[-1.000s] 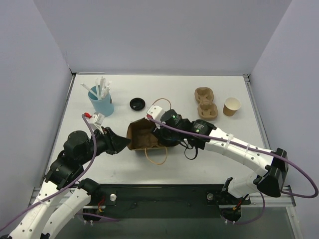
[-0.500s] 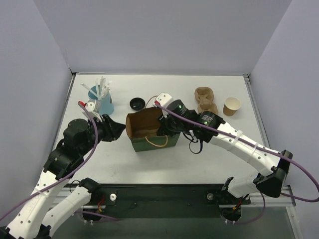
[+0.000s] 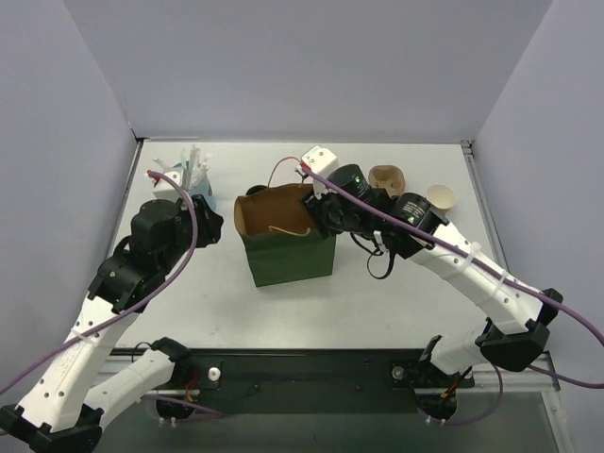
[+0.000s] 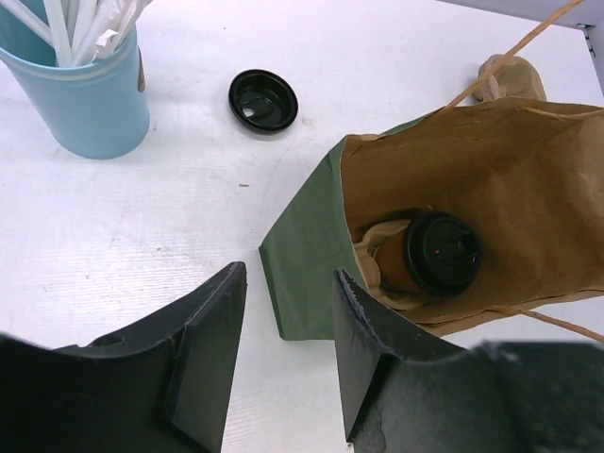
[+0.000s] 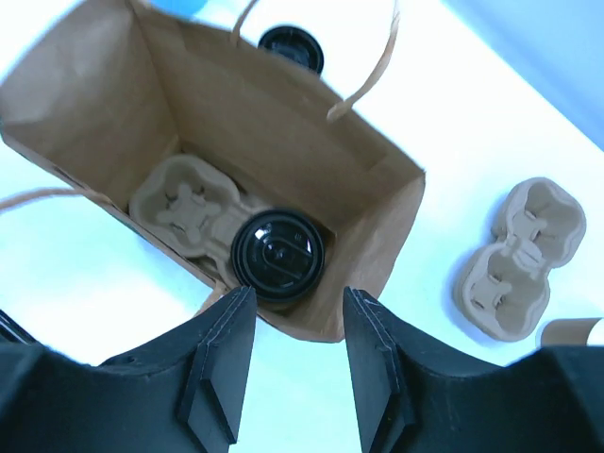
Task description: Pack the takeout coffee
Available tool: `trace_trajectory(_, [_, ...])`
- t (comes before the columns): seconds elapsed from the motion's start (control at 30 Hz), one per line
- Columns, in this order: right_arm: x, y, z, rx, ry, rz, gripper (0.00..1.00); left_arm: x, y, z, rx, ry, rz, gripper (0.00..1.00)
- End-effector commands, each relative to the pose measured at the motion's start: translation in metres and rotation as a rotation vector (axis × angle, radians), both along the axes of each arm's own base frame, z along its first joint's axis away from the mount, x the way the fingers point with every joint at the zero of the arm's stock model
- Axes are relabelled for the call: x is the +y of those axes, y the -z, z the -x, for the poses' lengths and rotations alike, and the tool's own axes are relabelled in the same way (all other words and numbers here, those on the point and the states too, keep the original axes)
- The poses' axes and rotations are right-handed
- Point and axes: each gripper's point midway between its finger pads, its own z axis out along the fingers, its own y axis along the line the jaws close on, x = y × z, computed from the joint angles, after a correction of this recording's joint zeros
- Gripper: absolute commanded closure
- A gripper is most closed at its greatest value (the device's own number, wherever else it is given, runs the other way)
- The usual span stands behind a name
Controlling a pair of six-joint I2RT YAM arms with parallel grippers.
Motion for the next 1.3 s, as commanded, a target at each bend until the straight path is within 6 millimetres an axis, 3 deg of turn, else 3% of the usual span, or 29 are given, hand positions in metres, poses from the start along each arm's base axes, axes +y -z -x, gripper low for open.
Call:
trace_trajectory(0.0, [-0.002, -0.026, 0.001, -0.006, 0.04, -0.081, 0.58, 0.009, -0.037, -0.003, -0.085, -0.035, 0.015, 0.49])
trace_trajectory(0.13, [-0.004, -0.04, 0.002, -0.008, 0.076, -0.146, 0.56, 0.015, -0.052, -0.004, -0.089, -0.047, -0.008, 0.49])
trace_trajectory(0.2, [-0.008, -0.045, 0.003, -0.011, 0.108, -0.175, 0.49, 0.021, -0.067, -0.005, -0.112, -0.07, -0.02, 0.49])
trace_trajectory(0.23, [-0.009, -0.047, 0.004, 0.0, 0.129, -0.202, 0.44, 0.025, -0.063, -0.007, -0.087, -0.092, -0.048, 0.49])
trace_trajectory(0.27, [-0.01, -0.048, 0.006, 0.004, 0.133, -0.213, 0.3, 0.031, -0.064, -0.009, -0.086, -0.125, -0.061, 0.49])
trace_trajectory(0.37, [-0.014, -0.052, 0.013, 0.018, 0.147, -0.256, 0.0, 0.052, -0.067, -0.023, -0.088, -0.257, -0.086, 0.49])
trace_trajectory(0.5, [-0.024, -0.058, 0.027, 0.029, 0.148, -0.31, 0.0, 0.056, -0.068, -0.062, -0.097, -0.303, -0.135, 0.48])
trace_trajectory(0.63, [-0.031, -0.056, 0.043, 0.062, 0.137, -0.359, 0.0, 0.052, -0.063, -0.113, -0.057, -0.327, -0.173, 0.47])
trace_trajectory(0.77, [-0.044, -0.052, 0.052, 0.057, 0.127, -0.357, 0.0, 0.08, -0.052, -0.157, -0.02, -0.434, -0.079, 0.48])
trace_trajectory(0.8, [-0.05, -0.055, 0.055, 0.042, 0.125, -0.364, 0.0, 0.102, -0.049, -0.168, -0.011, -0.497, -0.016, 0.5])
trace_trajectory(0.83, [-0.053, -0.049, 0.056, 0.043, 0.128, -0.351, 0.0, 0.108, -0.033, -0.184, 0.028, -0.509, 0.014, 0.52])
trace_trajectory(0.9, [-0.064, -0.051, 0.06, 0.016, 0.127, -0.346, 0.0, 0.112, -0.032, -0.206, 0.035, -0.484, 0.116, 0.56])
trace_trajectory(0.93, [-0.067, -0.045, 0.061, 0.018, 0.127, -0.332, 0.0, 0.118, -0.013, -0.22, 0.075, -0.486, 0.122, 0.58])
trace_trajectory(1.0, [-0.077, -0.045, 0.063, -0.006, 0.134, -0.327, 0.0, 0.135, -0.009, -0.234, 0.084, -0.513, 0.135, 0.59])
trace_trajectory(1.03, [-0.08, -0.04, 0.063, -0.005, 0.136, -0.313, 0.0, 0.142, 0.007, -0.241, 0.116, -0.533, 0.12, 0.59])
trace_trajectory(1.13, [-0.089, -0.037, 0.064, -0.032, 0.135, -0.285, 0.0, 0.157, 0.023, -0.25, 0.146, -0.592, 0.096, 0.59])
trace_trajectory(1.27, [-0.096, -0.034, 0.058, -0.07, 0.143, -0.222, 0.0, 0.166, 0.038, -0.26, 0.156, -0.624, 0.086, 0.58])
